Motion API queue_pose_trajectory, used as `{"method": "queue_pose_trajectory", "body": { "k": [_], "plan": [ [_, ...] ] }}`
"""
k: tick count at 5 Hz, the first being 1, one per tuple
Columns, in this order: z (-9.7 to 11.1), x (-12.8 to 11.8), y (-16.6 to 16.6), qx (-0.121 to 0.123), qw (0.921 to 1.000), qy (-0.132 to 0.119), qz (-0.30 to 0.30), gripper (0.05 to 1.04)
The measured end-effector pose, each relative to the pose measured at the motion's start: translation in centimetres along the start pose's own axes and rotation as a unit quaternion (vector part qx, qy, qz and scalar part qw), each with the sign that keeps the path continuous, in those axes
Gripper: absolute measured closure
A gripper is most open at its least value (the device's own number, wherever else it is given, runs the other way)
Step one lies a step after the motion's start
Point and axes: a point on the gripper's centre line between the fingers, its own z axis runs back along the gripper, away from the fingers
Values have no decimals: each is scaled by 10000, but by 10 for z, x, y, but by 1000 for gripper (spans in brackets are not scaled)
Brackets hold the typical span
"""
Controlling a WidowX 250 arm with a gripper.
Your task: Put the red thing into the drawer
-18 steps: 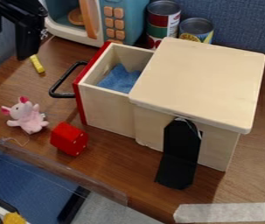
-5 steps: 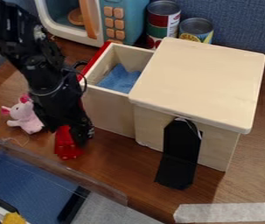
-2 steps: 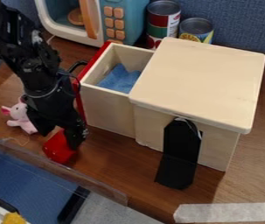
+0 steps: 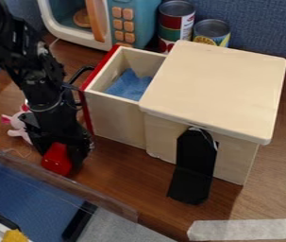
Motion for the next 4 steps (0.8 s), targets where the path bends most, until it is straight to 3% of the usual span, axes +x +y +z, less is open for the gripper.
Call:
{"method": "queue_pose_trajectory", "body": {
  "k": [1, 2, 3, 4],
  "plan": [
    [7, -3, -1, -39, 9999, 60, -83, 263],
    [38, 2, -3, -40, 9996, -161, -235, 263],
    [76, 18, -21, -15, 9981, -302, -541, 263],
    [101, 39, -49, 82, 9966, -375, -722, 263]
  ]
}}
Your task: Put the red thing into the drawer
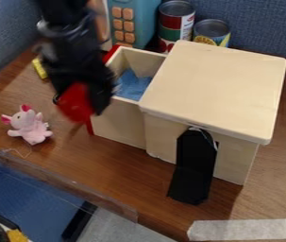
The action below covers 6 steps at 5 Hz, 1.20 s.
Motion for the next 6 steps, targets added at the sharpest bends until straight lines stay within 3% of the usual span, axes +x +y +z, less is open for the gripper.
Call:
{"method": "queue_pose_trajectory", "body": {
  "k": [1, 3, 4, 6],
  "plan": [
    [-5, 34, -20, 103, 9996, 234, -93, 263],
    [-15, 92, -28, 313, 9994, 174, 23, 263],
    [-16, 102, -25, 427, 9989, 166, 53, 263],
    [-18, 95, -20, 576, 9981, 222, 84, 263]
  ]
}}
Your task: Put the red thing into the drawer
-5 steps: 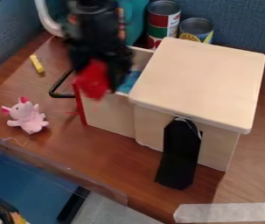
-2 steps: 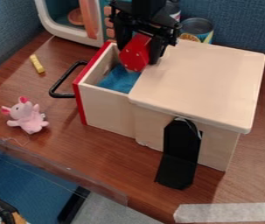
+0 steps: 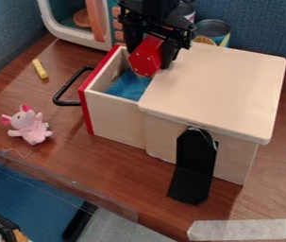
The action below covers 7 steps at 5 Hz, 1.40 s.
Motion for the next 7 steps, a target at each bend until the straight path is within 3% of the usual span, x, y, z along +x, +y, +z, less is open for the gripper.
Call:
{"method": "queue_pose_trajectory", "body": {
  "k": [2, 4, 5, 6, 7],
  "plan": [
    [-10, -23, 21, 143, 9992, 359, 101, 263],
    [-8, -26, 36, 89, 9995, 234, 181, 263],
    [-10, -24, 34, -69, 9996, 160, 204, 207],
    [-6, -20, 35, -236, 9994, -84, 224, 72],
    [-6, -24, 34, -343, 9990, -93, 255, 75]
  ]
}}
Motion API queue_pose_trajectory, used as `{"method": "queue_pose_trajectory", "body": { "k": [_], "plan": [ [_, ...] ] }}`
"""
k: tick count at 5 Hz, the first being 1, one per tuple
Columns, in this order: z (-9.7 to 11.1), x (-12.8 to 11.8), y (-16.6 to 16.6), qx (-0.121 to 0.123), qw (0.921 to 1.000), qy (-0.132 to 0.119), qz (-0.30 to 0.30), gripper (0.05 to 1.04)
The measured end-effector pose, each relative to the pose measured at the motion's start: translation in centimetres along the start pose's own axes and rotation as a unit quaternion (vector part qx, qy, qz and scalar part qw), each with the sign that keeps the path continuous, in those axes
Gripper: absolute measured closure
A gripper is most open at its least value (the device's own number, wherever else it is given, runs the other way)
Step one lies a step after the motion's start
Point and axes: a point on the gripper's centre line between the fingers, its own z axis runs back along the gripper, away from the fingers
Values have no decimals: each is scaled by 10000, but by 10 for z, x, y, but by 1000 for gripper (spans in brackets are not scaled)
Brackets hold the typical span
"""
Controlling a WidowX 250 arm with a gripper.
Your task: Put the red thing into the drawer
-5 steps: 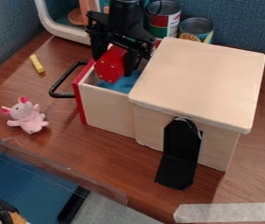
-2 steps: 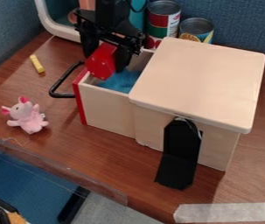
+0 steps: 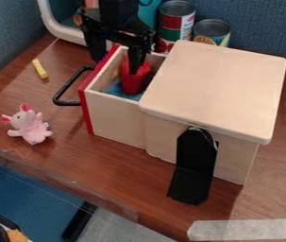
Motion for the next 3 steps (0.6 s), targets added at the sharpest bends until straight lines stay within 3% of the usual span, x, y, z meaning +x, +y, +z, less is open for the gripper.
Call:
{"method": "queue_pose_trajectory", "body": {
  "k": [1, 2, 3],
  "plan": [
    [13, -8, 3, 22, 9998, -178, -122, 83],
    [26, -29, 20, 453, 9963, 335, -643, 83],
    [26, -51, 52, 688, 9906, 879, -786, 83]
  ]
}}
